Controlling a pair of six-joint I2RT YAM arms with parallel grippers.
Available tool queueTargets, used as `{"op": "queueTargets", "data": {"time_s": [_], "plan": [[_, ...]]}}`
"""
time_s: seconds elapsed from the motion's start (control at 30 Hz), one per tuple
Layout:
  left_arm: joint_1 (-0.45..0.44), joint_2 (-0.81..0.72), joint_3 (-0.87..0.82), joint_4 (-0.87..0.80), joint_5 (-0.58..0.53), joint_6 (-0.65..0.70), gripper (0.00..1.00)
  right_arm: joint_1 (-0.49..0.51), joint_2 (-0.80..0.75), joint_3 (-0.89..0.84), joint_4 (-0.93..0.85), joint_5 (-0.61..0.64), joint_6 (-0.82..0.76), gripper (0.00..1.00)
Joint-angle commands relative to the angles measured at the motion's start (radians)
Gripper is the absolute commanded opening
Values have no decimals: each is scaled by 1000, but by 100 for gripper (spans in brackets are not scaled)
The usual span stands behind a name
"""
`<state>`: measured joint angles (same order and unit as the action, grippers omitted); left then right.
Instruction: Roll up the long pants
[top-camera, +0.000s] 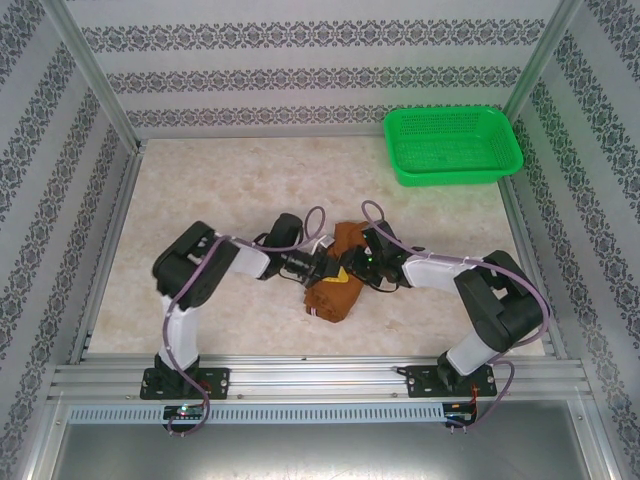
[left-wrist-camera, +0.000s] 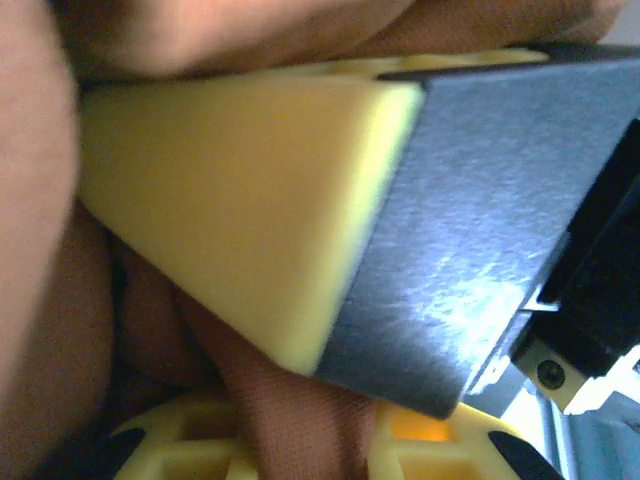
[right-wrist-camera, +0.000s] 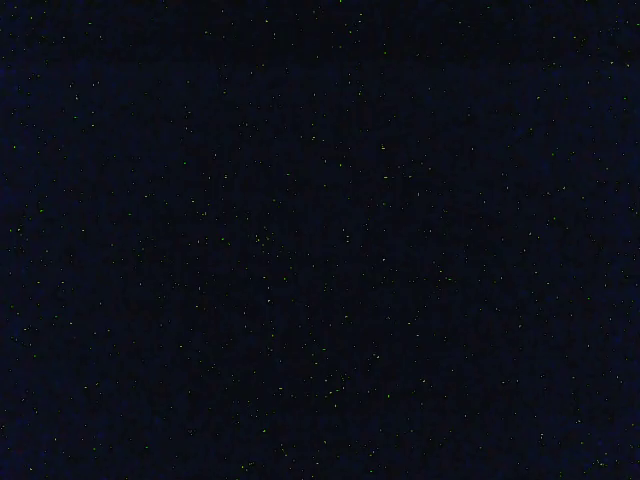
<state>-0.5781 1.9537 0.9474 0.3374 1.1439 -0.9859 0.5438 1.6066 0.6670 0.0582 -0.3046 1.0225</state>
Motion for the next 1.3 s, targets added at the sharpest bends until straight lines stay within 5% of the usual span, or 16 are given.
{"op": "queueTargets", "data": {"time_s": [0.0, 0.33, 0.7, 1.0, 1.27], "plan": [[9, -224, 214, -648, -484, 560, 20, 54, 78, -78, -234, -142, -25, 0], [229, -592, 37, -527, -615, 438, 44, -126, -19, 349, -640, -40, -225, 0], [232, -458, -3, -450, -565, 452, 25, -378, 318, 1331, -908, -18, -323, 0], [232, -378, 35, -467, -556, 468, 20, -623, 686, 1817, -721, -171, -133, 0], [232, -357, 75, -507, -619, 464, 19, -649, 965, 2076, -579, -42, -100, 0]]}}
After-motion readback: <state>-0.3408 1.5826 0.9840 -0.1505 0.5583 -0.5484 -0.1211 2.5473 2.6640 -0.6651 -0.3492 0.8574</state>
